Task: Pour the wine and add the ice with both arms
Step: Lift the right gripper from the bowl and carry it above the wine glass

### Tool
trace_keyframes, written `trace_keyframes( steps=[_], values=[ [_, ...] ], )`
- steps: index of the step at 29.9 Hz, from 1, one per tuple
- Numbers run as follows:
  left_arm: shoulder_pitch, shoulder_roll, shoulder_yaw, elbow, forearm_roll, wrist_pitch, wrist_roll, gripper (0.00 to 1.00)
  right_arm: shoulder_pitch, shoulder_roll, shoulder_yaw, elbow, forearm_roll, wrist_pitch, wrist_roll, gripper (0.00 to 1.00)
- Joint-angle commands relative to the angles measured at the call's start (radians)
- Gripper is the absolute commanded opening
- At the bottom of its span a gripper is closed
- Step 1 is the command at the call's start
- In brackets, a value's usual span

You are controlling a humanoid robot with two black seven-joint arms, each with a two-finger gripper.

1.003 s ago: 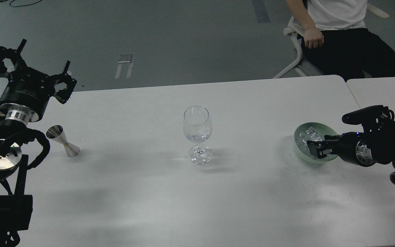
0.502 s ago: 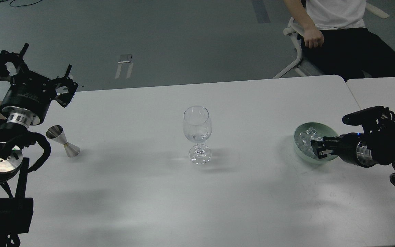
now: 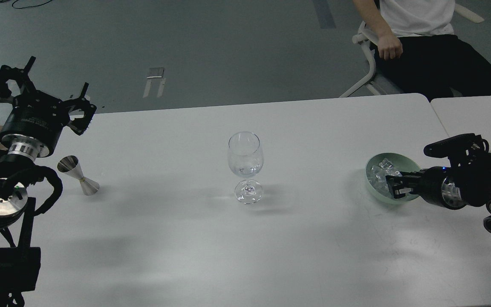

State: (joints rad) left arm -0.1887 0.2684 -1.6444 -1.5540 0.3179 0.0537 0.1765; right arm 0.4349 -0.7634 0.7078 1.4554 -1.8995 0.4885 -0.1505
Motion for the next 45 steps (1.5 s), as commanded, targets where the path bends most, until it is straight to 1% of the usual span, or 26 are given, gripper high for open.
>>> trace_keyframes(
  steps=[1,4,14,23,26,33,36,45],
  values=[
    [0.0,0.0,0.002,0.0,0.0,0.0,0.0,0.97,-0.001,-0.004,0.001,0.002,0.0,0.0,0.0,0.2],
    [0.0,0.0,0.0,0.0,0.001,0.0,0.0,0.97,0.002,-0.004,0.001,0.002,0.0,0.0,0.0,0.18],
    [0.0,0.003,0.0,0.002,0.0,0.0,0.001,0.97,0.018,-0.03,0.015,0.057,0.002,0.0,0.002,0.18],
    [-0.012,0.009,0.002,0.009,0.0,-0.008,0.001,0.97,0.05,-0.025,0.139,0.092,0.004,0.0,0.0,0.2],
    [-0.015,0.009,0.002,0.009,0.0,-0.006,0.001,0.97,0.079,-0.022,0.144,0.1,0.004,0.0,0.0,0.19],
    [-0.014,0.009,0.008,0.009,0.001,-0.003,0.0,0.97,0.099,0.048,0.147,0.187,0.005,0.0,-0.003,0.18],
    [-0.017,0.009,0.011,0.005,0.003,0.0,0.0,0.97,0.108,0.093,0.147,0.216,0.005,0.0,-0.02,0.19],
    [-0.014,0.011,0.011,0.006,0.001,0.002,0.0,0.97,0.143,0.165,0.148,0.276,0.005,0.0,-0.02,0.18]
  ],
)
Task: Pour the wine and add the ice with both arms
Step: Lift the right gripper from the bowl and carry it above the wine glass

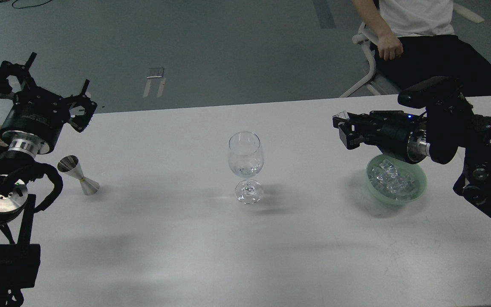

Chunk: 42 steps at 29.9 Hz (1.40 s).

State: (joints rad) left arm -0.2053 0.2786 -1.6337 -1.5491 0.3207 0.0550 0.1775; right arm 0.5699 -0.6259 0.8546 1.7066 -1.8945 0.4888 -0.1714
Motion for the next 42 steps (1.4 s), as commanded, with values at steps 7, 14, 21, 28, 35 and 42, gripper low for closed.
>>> trace_keyframes(
  steps=[7,14,21,28,35,42],
  values=[
    [0.003,0.002,-0.005,0.001,0.0,-0.001,-0.001,0.97,0.117,0.135,0.0,0.015,-0.002,0.0,0.0,0.19],
    [0.006,0.005,-0.011,0.001,-0.002,-0.003,-0.001,0.97,0.171,0.207,0.0,-0.007,0.003,0.0,0.001,0.22],
    [0.006,0.004,-0.009,0.001,-0.002,-0.003,-0.001,0.97,0.151,0.248,-0.011,-0.008,0.009,0.0,0.009,0.22],
    [0.011,0.004,-0.011,0.001,-0.002,-0.003,-0.001,0.97,0.134,0.319,-0.019,-0.045,0.009,0.0,0.006,0.21],
    [0.014,0.004,-0.011,0.003,-0.002,-0.004,-0.001,0.97,0.136,0.358,-0.068,-0.064,0.003,0.0,-0.002,0.21],
    [0.012,0.002,-0.009,0.003,-0.002,-0.004,-0.001,0.97,0.134,0.357,-0.081,-0.079,-0.002,0.0,-0.003,0.21]
  ],
)
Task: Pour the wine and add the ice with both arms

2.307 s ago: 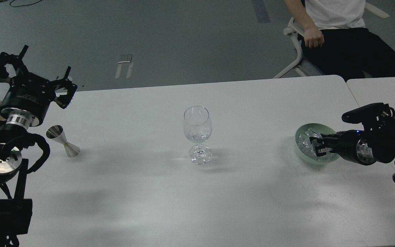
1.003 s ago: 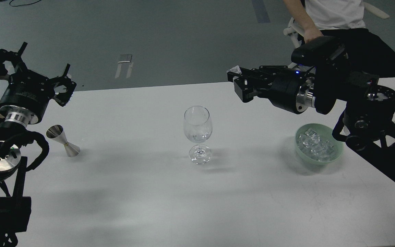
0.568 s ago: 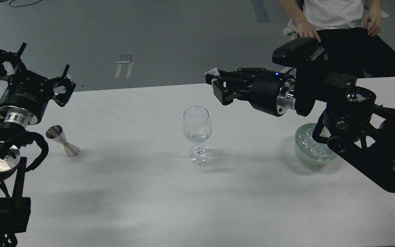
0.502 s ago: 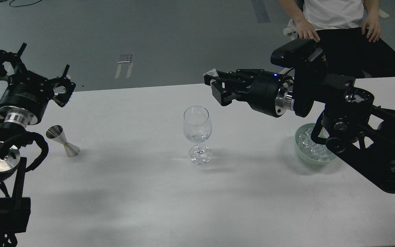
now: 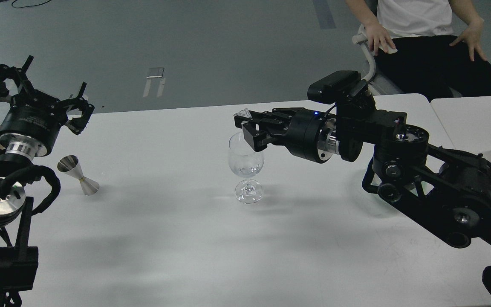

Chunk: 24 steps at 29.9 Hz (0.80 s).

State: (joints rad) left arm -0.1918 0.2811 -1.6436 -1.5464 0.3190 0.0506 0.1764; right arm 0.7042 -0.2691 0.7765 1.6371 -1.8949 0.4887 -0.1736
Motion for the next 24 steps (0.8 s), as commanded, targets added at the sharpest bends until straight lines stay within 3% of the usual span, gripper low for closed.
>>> trace_keyframes(
  steps=[1,24],
  values=[
    [-0.001,0.0,0.001,0.0,0.0,0.0,0.0,0.97,0.0,-0.001,-0.003,-0.011,-0.001,0.0,-0.001,0.21],
    [0.0,0.004,-0.004,0.0,0.0,-0.002,0.0,0.97,-0.02,0.008,-0.026,-0.011,0.002,0.0,-0.014,0.22]
  ],
)
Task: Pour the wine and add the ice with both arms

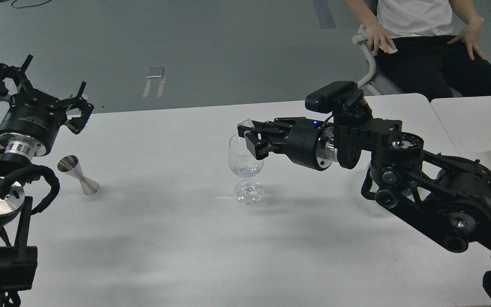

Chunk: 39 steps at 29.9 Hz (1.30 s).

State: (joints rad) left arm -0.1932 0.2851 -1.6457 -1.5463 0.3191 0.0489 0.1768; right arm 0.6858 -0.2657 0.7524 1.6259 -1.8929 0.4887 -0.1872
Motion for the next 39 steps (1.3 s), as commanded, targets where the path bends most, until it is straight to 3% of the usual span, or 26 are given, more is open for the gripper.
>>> trace_keyframes(
  steps=[1,10,19,21,23,34,36,37,38,39],
  values=[
    [0.001,0.0,-0.002,0.0,0.0,-0.001,0.0,0.97,0.0,0.006,-0.002,0.0,0.0,0.0,0.0,0.22],
    [0.004,0.0,-0.002,0.0,0.0,-0.001,-0.002,0.97,-0.012,0.008,-0.002,-0.005,-0.003,0.0,0.0,0.3],
    [0.004,0.0,-0.003,0.0,0.0,-0.001,-0.002,0.97,-0.014,0.022,-0.001,-0.021,-0.005,0.0,0.0,0.31],
    [0.004,0.002,-0.003,0.0,0.0,-0.001,-0.002,0.97,-0.012,0.023,0.001,-0.021,-0.005,0.0,0.0,0.4],
    [0.004,0.002,-0.003,0.0,-0.002,-0.001,-0.002,0.97,-0.011,0.023,0.001,-0.021,-0.005,0.0,0.0,0.43],
    [0.004,0.002,-0.003,0.0,0.0,-0.003,-0.002,0.97,-0.006,0.023,0.011,-0.018,-0.005,0.0,0.0,0.44],
    [0.004,0.002,-0.003,0.0,0.0,-0.003,-0.002,0.97,0.0,0.026,0.027,-0.02,-0.003,0.0,0.0,0.54],
    [0.004,0.002,-0.003,0.0,0.0,-0.003,0.0,0.97,-0.002,0.037,0.056,-0.02,0.003,0.0,0.0,0.77],
    [0.004,0.002,-0.003,0.0,0.0,-0.003,-0.002,0.97,-0.003,0.049,0.074,-0.021,0.006,0.0,0.0,0.94],
    [0.004,0.002,-0.003,0.0,0.0,-0.003,-0.002,0.97,-0.005,0.063,0.093,-0.023,0.009,0.0,-0.001,1.0]
  ],
)
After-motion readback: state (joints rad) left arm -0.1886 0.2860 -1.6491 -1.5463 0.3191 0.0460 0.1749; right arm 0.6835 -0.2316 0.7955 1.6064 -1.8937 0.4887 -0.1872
